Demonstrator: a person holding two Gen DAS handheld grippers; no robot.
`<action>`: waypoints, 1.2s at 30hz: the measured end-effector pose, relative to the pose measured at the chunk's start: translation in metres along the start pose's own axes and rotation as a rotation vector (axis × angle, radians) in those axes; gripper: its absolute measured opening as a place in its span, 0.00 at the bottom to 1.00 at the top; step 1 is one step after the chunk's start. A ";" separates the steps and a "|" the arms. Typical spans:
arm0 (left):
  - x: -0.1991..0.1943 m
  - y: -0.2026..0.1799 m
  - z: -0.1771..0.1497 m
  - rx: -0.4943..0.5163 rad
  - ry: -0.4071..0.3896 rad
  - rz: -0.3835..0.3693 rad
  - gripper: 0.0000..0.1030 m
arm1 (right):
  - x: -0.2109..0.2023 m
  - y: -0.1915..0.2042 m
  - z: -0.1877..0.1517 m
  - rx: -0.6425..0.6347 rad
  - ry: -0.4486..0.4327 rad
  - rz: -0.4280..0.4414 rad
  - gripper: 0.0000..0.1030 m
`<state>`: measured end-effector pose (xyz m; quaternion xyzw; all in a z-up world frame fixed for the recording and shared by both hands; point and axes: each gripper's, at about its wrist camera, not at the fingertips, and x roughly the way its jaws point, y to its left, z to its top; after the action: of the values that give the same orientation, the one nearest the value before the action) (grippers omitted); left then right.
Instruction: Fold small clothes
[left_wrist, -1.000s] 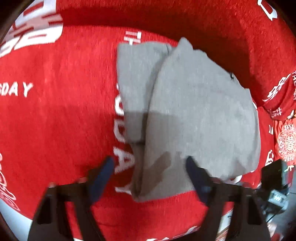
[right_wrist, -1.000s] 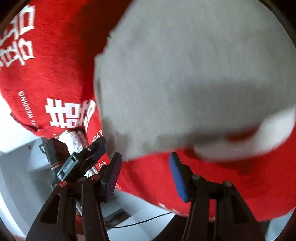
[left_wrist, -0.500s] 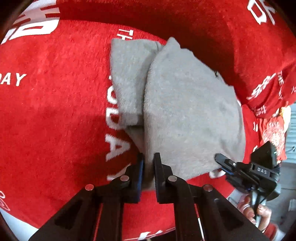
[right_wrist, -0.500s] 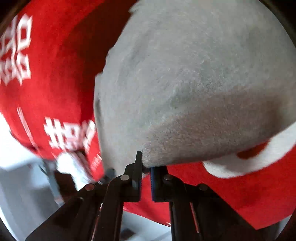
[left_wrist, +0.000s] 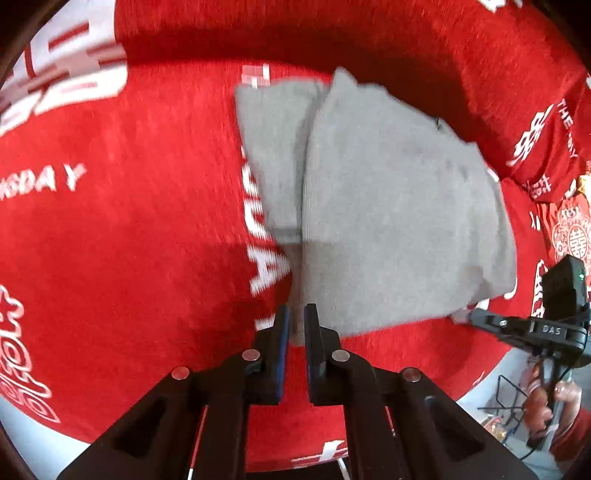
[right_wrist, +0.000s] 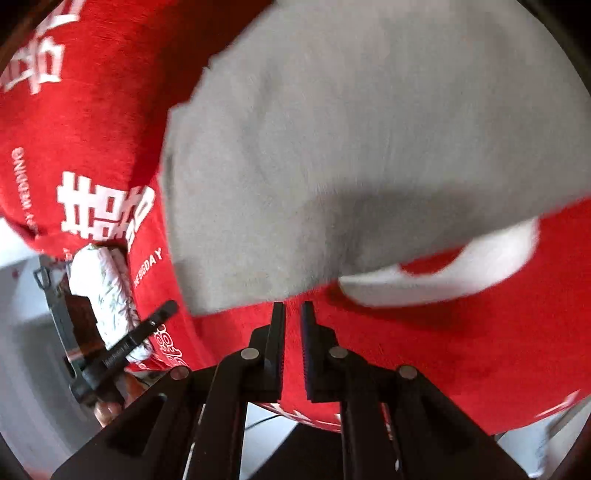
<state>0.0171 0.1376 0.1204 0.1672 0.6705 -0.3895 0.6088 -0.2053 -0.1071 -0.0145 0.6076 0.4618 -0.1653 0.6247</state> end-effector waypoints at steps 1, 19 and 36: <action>-0.007 0.001 0.007 0.001 -0.018 0.001 0.09 | -0.012 -0.004 0.007 -0.011 -0.033 -0.010 0.11; 0.076 -0.030 0.135 -0.060 -0.107 0.135 0.09 | -0.062 -0.075 0.138 0.079 -0.299 -0.260 0.05; 0.045 -0.005 0.100 -0.063 -0.068 0.217 0.10 | -0.061 -0.027 0.078 0.076 -0.238 -0.123 0.37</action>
<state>0.0730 0.0511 0.0840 0.2063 0.6393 -0.3054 0.6748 -0.2280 -0.2057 0.0038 0.5774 0.4145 -0.2914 0.6403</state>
